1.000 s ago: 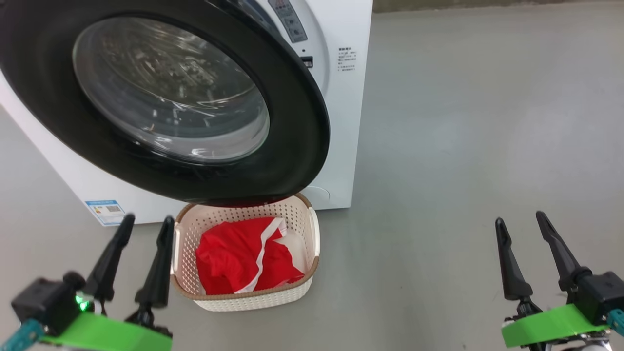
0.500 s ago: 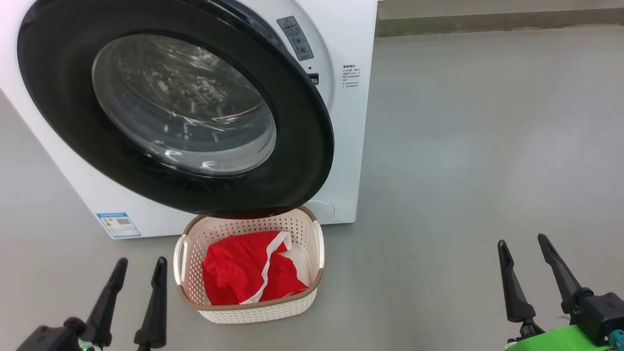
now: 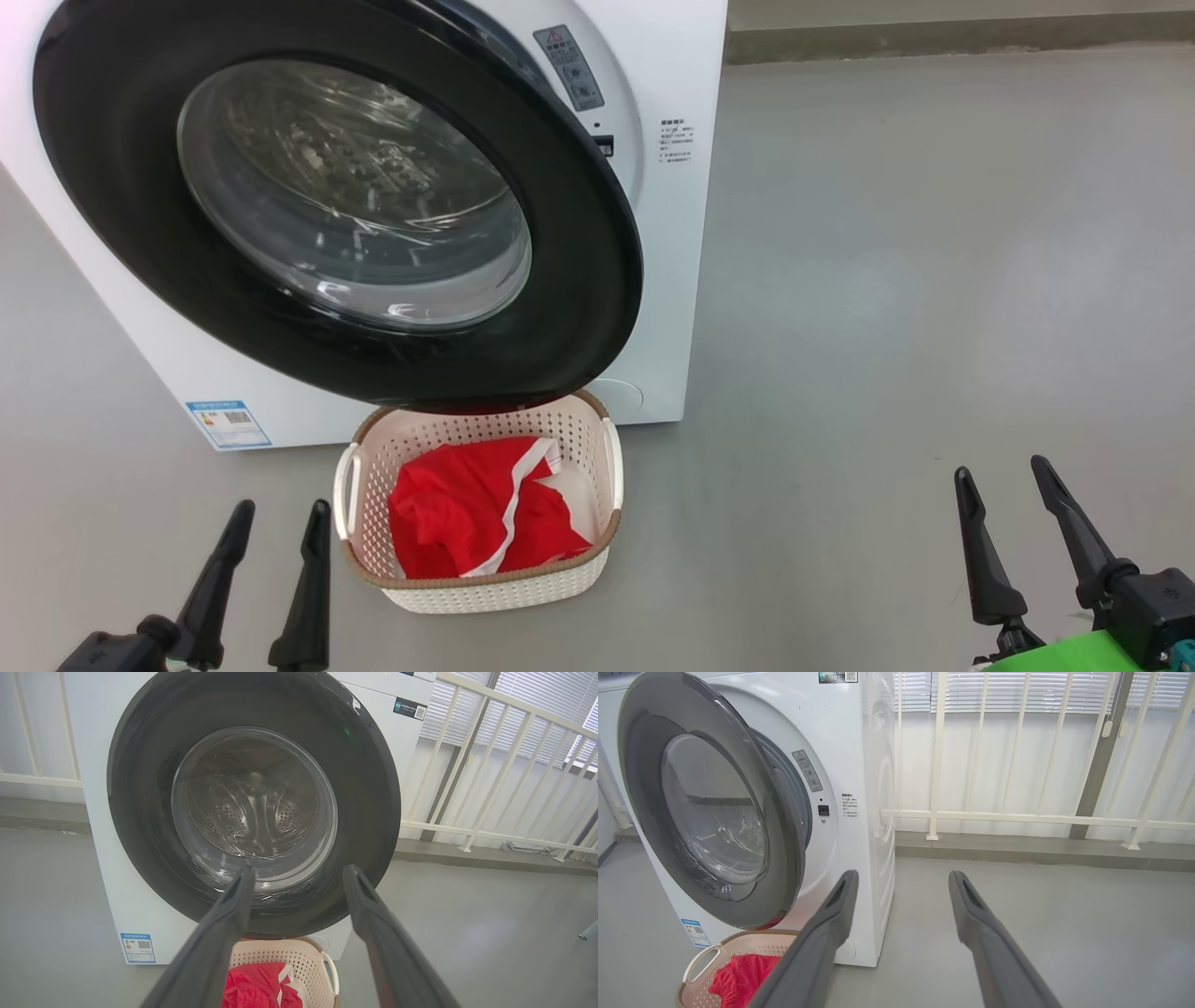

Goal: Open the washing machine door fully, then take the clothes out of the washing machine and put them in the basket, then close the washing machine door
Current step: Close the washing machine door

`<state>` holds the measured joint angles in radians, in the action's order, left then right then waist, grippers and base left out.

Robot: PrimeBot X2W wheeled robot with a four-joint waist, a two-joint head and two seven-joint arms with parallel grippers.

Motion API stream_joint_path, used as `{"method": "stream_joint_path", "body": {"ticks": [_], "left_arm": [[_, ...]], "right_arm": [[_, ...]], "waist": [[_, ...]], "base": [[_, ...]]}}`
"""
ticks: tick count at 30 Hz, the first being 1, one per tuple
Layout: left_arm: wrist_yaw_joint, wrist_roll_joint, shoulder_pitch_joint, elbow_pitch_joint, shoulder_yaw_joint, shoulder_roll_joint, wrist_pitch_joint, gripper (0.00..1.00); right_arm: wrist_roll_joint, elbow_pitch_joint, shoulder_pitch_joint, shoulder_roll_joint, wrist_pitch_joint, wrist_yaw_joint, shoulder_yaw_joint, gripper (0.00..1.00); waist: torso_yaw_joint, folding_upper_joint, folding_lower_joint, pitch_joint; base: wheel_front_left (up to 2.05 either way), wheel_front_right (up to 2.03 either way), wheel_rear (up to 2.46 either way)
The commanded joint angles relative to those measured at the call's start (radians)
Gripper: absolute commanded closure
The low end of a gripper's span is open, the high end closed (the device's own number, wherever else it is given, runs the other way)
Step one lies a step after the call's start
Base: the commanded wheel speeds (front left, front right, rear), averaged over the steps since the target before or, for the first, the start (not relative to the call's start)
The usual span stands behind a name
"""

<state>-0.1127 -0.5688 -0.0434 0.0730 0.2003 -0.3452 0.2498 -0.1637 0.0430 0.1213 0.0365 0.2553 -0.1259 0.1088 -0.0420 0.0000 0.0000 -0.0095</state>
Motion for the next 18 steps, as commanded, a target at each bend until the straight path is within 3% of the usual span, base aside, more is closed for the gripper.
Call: {"method": "stream_joint_path", "body": {"ticks": [1,7,9,11,18], "left_arm": [[0.007,0.014,0.026,0.018,-0.042,-0.014,0.012,0.00],[0.009,0.031,0.029,0.015,-0.034,-0.018,0.012,0.00],[0.009,0.036,0.032,0.016,-0.030,-0.020,0.012,0.00],[0.008,0.044,0.037,0.019,-0.025,-0.022,0.012,0.00],[0.006,0.057,0.063,0.032,-0.010,-0.025,0.009,0.00]], "right_arm": [[-0.007,-0.029,-0.017,0.014,0.006,-0.005,-0.026,0.00],[-0.020,-0.026,-0.018,0.014,0.006,-0.005,-0.029,0.00],[-0.015,-0.023,-0.020,0.014,0.006,-0.005,-0.034,0.57],[-0.009,-0.018,-0.026,0.014,0.002,-0.005,-0.042,1.00],[0.005,-0.001,-0.093,0.014,-0.032,-0.005,-0.082,1.00]], "waist": [[0.001,0.0000,0.0000,0.002],[0.008,0.0000,0.0000,0.008],[0.014,0.0000,0.0000,0.012],[0.022,0.0000,0.0000,0.022],[0.057,0.0000,0.0000,0.074]], "base": [[0.00,0.00,0.00],[0.00,0.00,0.00],[0.00,0.00,0.00],[0.00,0.00,0.00],[0.00,0.00,0.00]]}}
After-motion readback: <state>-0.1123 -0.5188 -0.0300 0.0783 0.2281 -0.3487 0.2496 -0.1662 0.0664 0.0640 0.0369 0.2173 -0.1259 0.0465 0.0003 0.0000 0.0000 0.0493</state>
